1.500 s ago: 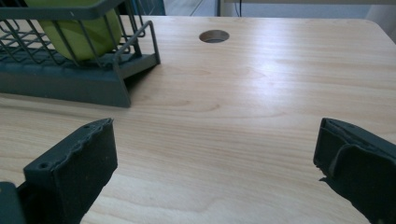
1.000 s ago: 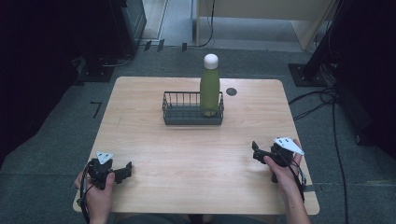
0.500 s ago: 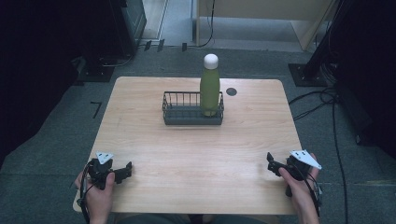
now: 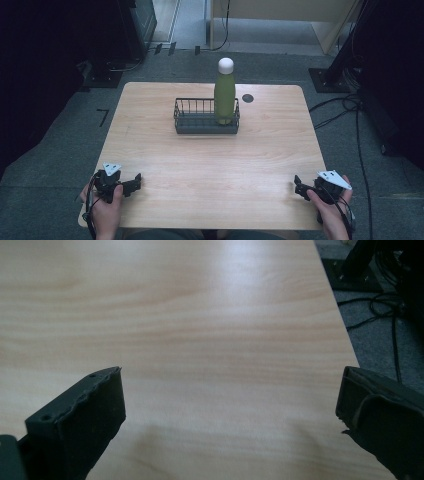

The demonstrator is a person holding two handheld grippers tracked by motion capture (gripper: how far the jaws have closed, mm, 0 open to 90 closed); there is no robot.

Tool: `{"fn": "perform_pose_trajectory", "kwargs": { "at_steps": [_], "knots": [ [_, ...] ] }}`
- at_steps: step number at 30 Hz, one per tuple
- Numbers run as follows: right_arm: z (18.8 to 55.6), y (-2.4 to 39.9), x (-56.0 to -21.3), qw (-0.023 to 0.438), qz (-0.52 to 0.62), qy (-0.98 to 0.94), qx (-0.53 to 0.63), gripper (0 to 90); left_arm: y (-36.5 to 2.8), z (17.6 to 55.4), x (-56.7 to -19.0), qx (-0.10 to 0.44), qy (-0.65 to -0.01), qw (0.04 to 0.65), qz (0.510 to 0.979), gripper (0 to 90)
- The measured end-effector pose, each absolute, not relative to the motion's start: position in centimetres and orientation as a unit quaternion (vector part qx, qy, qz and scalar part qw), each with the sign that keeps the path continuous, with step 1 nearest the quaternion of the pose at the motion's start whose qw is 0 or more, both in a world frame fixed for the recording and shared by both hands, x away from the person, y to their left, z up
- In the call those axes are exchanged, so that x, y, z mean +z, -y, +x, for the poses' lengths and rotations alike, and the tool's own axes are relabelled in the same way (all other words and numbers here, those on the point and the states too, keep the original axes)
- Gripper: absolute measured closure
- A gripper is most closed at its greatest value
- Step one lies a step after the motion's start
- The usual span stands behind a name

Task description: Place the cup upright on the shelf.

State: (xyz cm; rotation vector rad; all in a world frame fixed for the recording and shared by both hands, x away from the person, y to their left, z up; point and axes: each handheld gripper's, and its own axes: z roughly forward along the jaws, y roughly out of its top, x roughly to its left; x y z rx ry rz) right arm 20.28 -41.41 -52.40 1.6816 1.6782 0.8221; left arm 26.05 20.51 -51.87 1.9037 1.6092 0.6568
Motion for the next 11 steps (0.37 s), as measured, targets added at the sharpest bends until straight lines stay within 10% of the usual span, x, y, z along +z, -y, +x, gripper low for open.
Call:
{"fn": "perform_pose_trajectory", "kwargs": {
  "at_steps": [11],
  "knots": [
    [20.28, 42.16, -52.79, 0.261, 0.646, -0.658, 0.286, 0.0, -20.5, 26.07, -51.87, 0.244, -0.6, 0.278, 0.709, 0.1]
  ]
}}
